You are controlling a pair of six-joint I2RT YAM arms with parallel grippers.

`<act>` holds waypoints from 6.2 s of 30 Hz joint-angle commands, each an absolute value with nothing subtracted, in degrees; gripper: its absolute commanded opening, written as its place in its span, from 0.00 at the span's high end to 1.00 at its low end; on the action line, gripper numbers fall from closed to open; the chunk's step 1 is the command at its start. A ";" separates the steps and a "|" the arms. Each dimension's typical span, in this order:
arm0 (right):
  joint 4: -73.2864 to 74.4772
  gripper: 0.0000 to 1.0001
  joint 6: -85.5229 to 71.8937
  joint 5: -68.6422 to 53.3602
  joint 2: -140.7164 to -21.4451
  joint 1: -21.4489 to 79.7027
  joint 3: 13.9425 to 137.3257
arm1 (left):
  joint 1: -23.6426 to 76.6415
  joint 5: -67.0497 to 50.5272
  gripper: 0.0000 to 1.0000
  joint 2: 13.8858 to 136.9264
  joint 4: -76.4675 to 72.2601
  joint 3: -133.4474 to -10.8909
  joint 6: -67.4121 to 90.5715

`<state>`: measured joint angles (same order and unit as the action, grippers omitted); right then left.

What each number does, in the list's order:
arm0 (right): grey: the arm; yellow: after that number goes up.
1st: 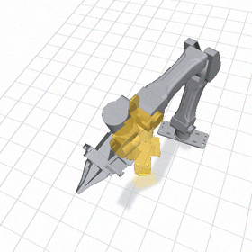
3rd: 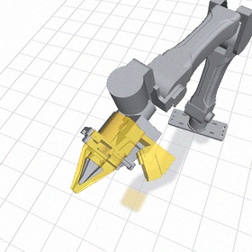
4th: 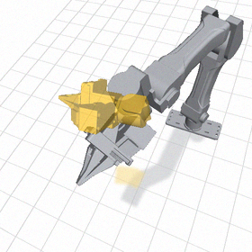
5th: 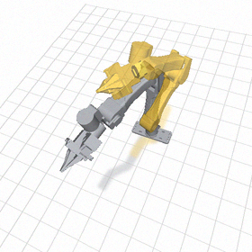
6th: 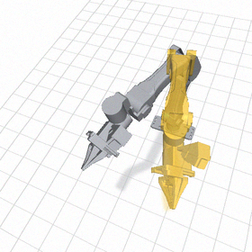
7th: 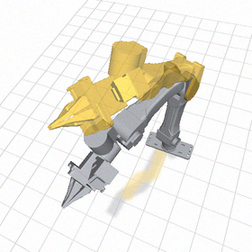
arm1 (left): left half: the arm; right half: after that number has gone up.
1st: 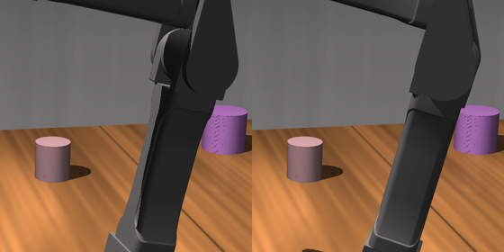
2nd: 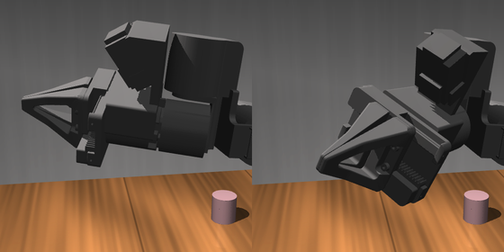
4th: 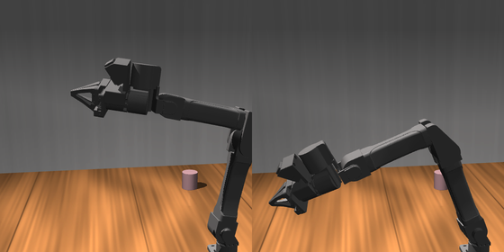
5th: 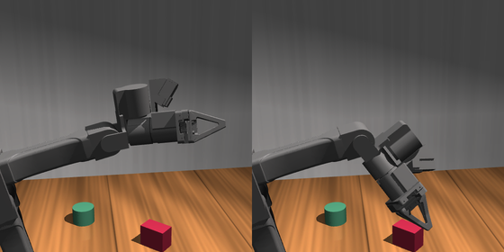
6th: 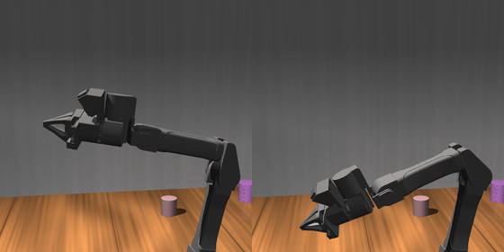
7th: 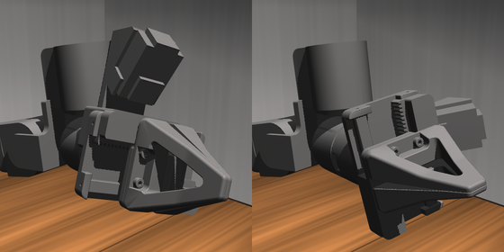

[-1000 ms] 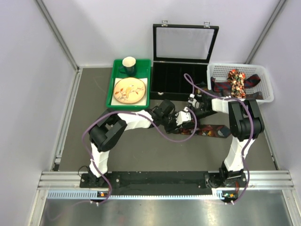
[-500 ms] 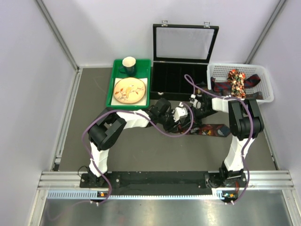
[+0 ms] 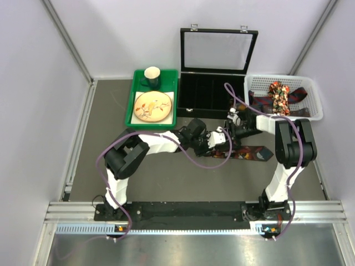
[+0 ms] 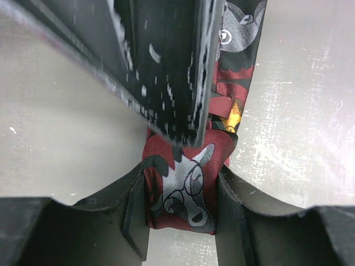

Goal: Roll the ties
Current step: Roll the tie at the center of the board.

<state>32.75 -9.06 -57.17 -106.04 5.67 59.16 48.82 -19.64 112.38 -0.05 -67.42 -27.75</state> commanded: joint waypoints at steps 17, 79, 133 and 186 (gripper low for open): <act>31.38 1.00 -7.29 -45.80 -111.09 10.02 59.42 | 48.96 -11.86 0.44 117.95 11.78 -67.15 -35.07; 39.81 1.00 -4.31 -45.88 -117.86 6.33 65.04 | 46.05 -42.98 0.04 122.17 24.52 -87.45 -67.23; 36.39 1.00 -2.20 -52.13 -112.67 10.11 62.58 | 47.81 -20.74 0.50 121.90 25.75 -79.80 -29.97; 40.08 1.00 2.11 -37.44 -112.68 8.26 65.30 | 46.05 -40.09 0.36 119.80 -26.41 -64.87 -14.67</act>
<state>42.89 -0.38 -42.78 -111.94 8.10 64.93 45.39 -43.38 120.77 -31.55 -64.20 -12.73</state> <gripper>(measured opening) 0.005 0.693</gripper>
